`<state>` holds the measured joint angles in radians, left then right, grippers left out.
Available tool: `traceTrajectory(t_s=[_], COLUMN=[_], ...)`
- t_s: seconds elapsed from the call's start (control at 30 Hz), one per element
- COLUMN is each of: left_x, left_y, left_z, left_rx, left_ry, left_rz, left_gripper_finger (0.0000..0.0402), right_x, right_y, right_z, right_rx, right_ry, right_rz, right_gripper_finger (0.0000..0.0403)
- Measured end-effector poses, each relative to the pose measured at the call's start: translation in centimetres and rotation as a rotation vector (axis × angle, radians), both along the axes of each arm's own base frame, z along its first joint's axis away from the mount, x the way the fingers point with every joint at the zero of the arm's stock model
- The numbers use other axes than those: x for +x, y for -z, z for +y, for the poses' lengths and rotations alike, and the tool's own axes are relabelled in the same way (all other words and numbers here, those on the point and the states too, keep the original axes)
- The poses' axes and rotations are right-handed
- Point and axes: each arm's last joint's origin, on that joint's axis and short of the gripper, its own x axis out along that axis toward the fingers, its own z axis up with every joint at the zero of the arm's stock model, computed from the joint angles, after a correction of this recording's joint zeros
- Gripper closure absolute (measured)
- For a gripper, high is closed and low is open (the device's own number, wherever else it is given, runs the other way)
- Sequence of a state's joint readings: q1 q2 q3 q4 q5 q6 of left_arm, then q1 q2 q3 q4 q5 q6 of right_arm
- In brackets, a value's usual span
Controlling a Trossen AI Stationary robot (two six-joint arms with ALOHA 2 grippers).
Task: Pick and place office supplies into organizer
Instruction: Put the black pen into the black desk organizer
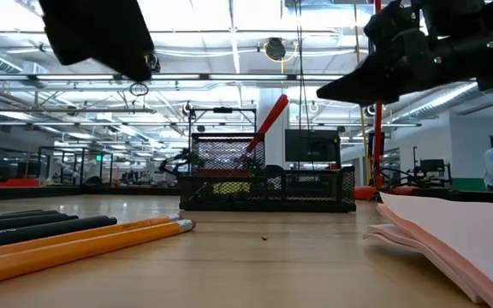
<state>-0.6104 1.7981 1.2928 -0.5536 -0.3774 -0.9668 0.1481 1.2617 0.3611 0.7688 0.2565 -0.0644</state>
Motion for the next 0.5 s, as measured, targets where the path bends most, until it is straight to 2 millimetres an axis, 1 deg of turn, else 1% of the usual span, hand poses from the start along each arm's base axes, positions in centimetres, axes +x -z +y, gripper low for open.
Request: traceTrajectory(t_s=[0.13, 0.27, 0.37, 0.5], left_x=[2.8, 4.9, 5.5, 5.7], left_y=[1.0, 2.2, 3.4, 3.6], left_z=[0.2, 0.3, 0.8, 1.4], left_rx=[-0.009, -0.045, -0.058, -0.055], left_ry=[-0.114, -0.112, -0.130, -0.170], left_rz=[0.149, 0.249, 0.303, 0.310], left_gripper_finger=[0.0305, 0.0310, 0.0303, 0.0282], right_x=[-0.2, -0.3, -0.3, -0.3], right_y=[0.6, 0.7, 0.5, 0.3], right_z=[0.6, 1.1, 1.4, 1.5], right_rx=[0.030, 0.071, 0.093, 0.100], right_ry=[-0.020, -0.032, -0.039, -0.046], right_rz=[0.060, 0.061, 0.049, 0.023], right_gripper_finger=[0.0399, 0.0399, 0.0399, 0.0399])
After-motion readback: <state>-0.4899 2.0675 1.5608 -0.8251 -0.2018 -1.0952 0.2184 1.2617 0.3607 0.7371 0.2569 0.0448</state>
